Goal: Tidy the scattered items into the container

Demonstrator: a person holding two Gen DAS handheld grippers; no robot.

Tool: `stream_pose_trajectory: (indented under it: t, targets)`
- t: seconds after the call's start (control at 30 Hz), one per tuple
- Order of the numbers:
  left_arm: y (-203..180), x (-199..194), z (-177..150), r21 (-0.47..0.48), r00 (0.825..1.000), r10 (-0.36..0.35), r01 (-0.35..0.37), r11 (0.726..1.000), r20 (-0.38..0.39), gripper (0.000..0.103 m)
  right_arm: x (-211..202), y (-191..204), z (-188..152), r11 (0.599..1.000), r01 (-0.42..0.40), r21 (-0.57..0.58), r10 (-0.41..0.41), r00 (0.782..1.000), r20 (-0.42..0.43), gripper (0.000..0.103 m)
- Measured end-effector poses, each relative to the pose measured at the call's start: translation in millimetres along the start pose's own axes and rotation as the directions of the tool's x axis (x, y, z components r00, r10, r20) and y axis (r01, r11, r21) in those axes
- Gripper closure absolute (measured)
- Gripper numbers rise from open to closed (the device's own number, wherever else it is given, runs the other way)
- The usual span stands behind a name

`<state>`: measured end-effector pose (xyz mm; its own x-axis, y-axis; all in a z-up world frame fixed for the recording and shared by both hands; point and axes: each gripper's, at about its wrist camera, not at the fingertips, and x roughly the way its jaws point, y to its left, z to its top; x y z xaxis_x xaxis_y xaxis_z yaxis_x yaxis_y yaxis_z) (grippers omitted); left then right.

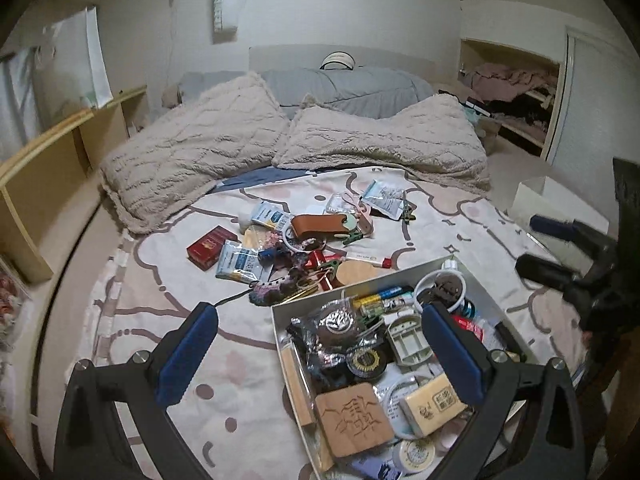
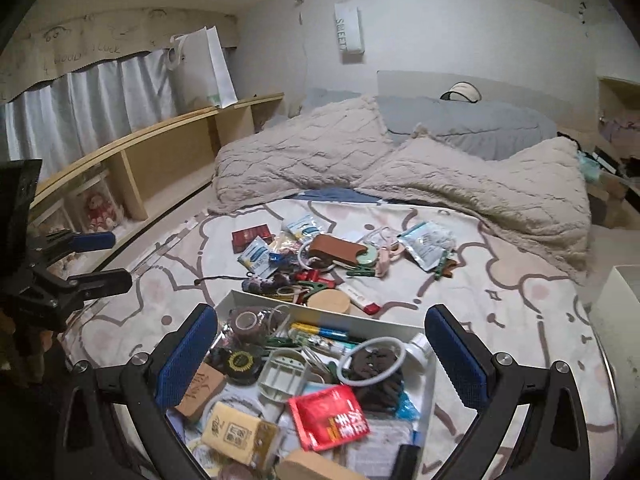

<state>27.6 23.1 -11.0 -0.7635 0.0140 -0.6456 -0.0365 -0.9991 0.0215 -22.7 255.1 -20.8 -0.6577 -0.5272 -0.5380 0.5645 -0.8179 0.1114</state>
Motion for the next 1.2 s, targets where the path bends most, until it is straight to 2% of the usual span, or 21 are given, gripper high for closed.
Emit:
stream_pose_trajectory:
  t: [0.1,0.2,0.43,0.83,1.2]
  targets:
    - [-5.2,-6.4,-8.7,0.000,0.999,0.046,-0.046,0.999,0.017,0.001,-8.9,-0.9,-7.8,1.000,0.014,-0.003,-0.014,1.000,0.008,0.000]
    - [-11.9,-13.0,-17.3,0.005,0.998,0.054,-0.054,0.999,0.042,0.001,-16.6,-1.5,-16.4,1.000,0.020,0.004,-0.020,1.000,0.017,0.000]
    - [-32.1,-15.9,-36.1,0.019,0.998,0.035,-0.036,0.999,0.057,0.001,-25.6,4.2,-36.4,0.998,0.059,-0.017,-0.059,0.997,0.041,0.000]
    - [-47.3,-17.3,-61.7,-0.019,0.998,0.011,-0.010,1.000,0.069,0.001,-38.6,5.1,-55.0,0.994,0.106,-0.015,-0.105,0.993,0.054,0.000]
    - [-50.2,-16.8,-66.9,-0.019,0.998,0.004,-0.002,1.000,0.071,0.001,-42.9,4.7,-63.4,0.992,0.127,0.005,-0.127,0.990,0.053,0.000]
